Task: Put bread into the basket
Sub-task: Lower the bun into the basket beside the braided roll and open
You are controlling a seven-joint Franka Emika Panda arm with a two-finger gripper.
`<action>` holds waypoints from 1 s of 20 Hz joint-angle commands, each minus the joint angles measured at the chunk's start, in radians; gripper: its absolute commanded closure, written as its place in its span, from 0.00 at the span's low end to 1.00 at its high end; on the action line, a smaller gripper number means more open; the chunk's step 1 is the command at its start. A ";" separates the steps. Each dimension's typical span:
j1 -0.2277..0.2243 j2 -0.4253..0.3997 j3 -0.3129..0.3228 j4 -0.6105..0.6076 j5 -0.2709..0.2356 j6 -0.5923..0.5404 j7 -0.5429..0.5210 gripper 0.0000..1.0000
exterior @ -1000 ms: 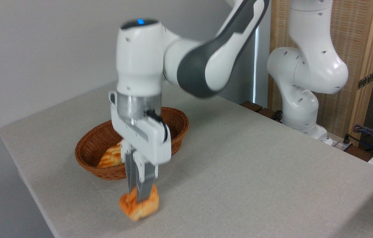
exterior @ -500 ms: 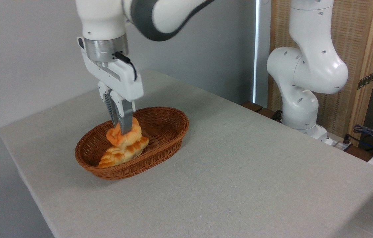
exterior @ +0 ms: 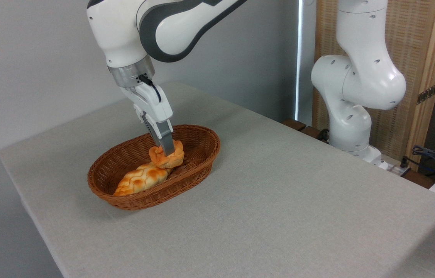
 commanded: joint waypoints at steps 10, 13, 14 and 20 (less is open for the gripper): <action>0.005 -0.007 0.010 0.006 0.016 -0.016 0.008 0.00; 0.009 -0.009 0.036 0.061 0.008 -0.022 0.007 0.00; 0.009 -0.009 0.068 0.092 -0.002 -0.022 0.007 0.00; 0.009 -0.007 0.214 0.227 -0.146 -0.021 0.051 0.00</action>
